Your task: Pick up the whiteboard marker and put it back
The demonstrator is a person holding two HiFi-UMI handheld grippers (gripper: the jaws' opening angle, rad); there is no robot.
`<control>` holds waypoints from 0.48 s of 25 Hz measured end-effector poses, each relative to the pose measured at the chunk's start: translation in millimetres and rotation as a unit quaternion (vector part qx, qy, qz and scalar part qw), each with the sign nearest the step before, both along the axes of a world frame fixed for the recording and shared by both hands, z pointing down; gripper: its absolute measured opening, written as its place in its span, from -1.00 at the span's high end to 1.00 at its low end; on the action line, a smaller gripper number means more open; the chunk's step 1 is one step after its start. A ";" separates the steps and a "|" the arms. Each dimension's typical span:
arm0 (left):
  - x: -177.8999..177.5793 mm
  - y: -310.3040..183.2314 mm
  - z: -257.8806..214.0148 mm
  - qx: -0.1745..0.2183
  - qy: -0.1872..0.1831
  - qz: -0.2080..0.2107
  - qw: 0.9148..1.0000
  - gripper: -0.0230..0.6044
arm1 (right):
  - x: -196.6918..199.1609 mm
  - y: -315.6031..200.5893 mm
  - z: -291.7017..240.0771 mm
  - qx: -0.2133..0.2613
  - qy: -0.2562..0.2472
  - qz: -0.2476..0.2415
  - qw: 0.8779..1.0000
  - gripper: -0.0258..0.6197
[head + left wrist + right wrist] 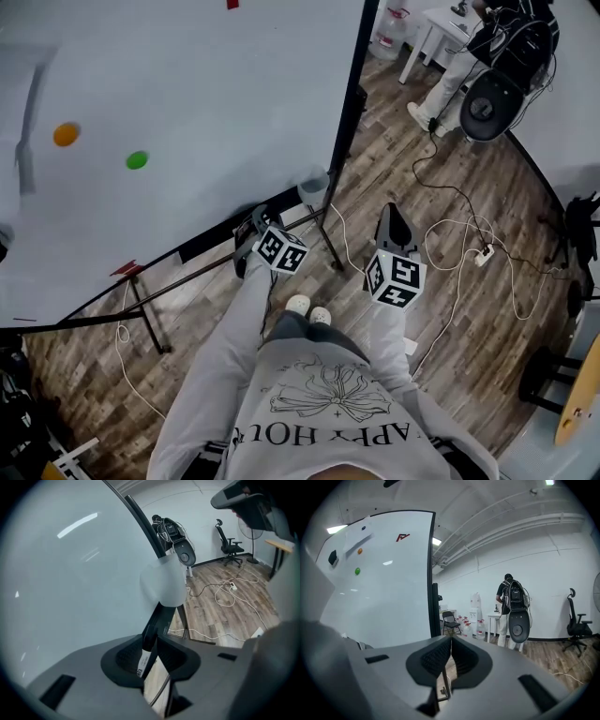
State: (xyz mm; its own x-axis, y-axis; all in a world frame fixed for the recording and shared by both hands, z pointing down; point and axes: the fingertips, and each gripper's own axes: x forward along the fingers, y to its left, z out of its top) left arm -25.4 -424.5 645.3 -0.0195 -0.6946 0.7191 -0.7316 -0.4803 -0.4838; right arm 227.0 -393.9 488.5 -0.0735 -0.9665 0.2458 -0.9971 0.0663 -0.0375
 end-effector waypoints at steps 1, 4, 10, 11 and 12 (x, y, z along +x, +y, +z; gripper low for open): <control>0.3 0.5 2.5 -0.003 0.000 0.001 1.000 0.62 | 0.5 -0.2 0.4 0.000 0.000 0.000 1.000 0.91; 0.2 2.5 8.3 -0.009 0.005 0.001 1.000 0.60 | 0.1 -0.2 2.0 -0.001 -0.001 0.001 1.000 0.91; 3.8 3.2 8.0 -0.009 0.041 -0.008 0.999 0.56 | -6.4 -2.7 -1.0 0.001 -0.004 -0.007 1.000 0.91; 3.9 3.3 6.9 -0.008 0.045 -0.009 0.999 0.56 | -8.2 -3.1 -1.4 0.002 -0.003 -0.009 1.000 0.91; 3.7 3.4 4.9 -0.005 0.050 -0.011 0.999 0.56 | -10.0 -3.4 -1.9 0.002 -0.003 -0.012 1.000 0.91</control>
